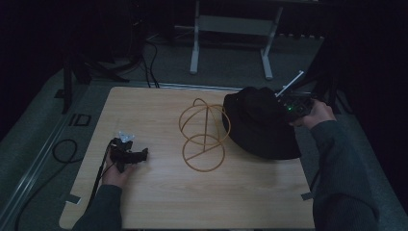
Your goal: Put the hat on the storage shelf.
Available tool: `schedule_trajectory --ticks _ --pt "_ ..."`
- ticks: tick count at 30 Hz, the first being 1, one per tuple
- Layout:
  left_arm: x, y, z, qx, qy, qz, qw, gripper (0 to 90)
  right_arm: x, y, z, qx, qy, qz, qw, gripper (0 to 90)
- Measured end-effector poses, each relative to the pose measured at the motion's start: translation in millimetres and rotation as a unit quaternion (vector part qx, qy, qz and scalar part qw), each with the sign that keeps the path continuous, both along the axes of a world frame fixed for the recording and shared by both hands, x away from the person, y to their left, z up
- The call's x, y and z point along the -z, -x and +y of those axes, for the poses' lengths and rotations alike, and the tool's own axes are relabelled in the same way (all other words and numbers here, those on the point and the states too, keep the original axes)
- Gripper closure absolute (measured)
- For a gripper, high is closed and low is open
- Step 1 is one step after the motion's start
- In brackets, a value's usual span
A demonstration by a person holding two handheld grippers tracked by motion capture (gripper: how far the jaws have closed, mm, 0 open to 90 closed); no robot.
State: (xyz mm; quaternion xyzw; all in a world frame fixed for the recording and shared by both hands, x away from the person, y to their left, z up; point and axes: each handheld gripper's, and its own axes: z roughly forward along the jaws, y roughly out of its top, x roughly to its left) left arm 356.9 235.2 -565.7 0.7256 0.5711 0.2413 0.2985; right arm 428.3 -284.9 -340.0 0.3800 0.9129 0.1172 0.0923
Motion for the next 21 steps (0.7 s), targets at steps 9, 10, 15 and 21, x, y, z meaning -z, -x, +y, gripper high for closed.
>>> schedule_trajectory --ticks 9,10,15,21 --pt "-0.1 0.0 0.1 0.000 0.000 0.000 1.0000 13.0 -16.4 9.2 -11.6 -0.003 -0.009 -0.010 0.9999 86.7" --pt "-0.1 0.0 0.1 0.000 0.000 0.001 1.0000 13.0 -18.1 10.2 -12.7 -0.004 -0.011 -0.009 0.9999 86.7" --pt "-0.1 0.0 0.1 0.001 -0.001 0.001 1.0000 13.0 -26.6 15.3 -15.7 -0.013 -0.014 -0.010 0.9998 86.6" --pt "-0.2 0.1 0.1 0.001 -0.001 0.001 1.0000 13.0 -34.8 19.1 -18.4 -0.016 -0.016 -0.015 0.9996 86.6"
